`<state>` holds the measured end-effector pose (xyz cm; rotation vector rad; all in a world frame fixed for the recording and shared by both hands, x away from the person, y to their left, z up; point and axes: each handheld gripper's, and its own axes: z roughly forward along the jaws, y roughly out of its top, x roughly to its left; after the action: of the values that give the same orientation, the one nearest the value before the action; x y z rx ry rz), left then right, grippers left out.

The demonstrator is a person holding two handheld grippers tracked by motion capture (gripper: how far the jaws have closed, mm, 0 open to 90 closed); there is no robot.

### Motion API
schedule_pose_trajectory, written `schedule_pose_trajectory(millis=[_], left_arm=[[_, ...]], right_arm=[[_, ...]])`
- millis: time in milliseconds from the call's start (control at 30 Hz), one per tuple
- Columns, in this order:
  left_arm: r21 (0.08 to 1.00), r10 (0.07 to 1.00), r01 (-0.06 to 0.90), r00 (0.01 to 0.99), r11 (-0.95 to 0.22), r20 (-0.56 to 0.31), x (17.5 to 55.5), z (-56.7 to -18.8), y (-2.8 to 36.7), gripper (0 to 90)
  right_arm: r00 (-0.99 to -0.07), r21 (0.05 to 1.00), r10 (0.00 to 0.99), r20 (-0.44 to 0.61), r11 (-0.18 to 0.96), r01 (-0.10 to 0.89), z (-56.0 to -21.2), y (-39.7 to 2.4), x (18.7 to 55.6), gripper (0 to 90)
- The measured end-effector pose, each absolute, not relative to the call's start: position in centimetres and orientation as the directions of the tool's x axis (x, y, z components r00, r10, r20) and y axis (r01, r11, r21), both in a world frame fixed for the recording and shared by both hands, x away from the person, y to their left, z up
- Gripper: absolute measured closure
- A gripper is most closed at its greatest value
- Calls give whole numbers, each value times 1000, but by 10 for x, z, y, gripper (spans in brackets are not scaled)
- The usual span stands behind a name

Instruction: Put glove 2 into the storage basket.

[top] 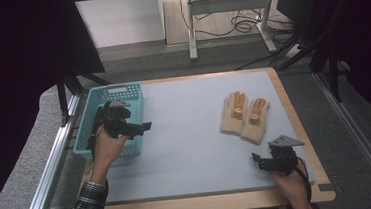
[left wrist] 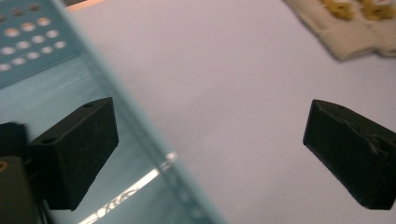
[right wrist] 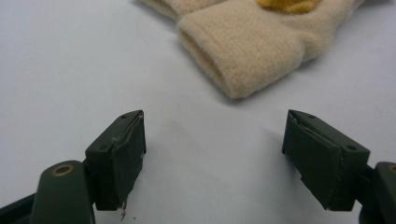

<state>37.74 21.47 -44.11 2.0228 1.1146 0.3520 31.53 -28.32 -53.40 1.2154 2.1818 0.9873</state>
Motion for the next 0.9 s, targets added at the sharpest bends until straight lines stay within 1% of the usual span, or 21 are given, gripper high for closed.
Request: schedule_pose_trajectory(millis=[233,467,600,900], left_arm=[[764,764,536,639,-358,-90,361,-450,185,20],[792,734,484,675,-373,-68,342,-460,161,10],[796,722,477,688,-373,-74,330,-471,150,3],[776,722,480,691,-409,-47,300,-508,134,3]], right_arm=[[-510,766,859,-42,355,535,-534,-283,315,210],[-508,766,860,-43,355,536,-534,-283,315,210],[-507,766,861,-43,355,536,-534,-283,315,210],[-507,766,861,-41,353,537,-534,-283,315,211]])
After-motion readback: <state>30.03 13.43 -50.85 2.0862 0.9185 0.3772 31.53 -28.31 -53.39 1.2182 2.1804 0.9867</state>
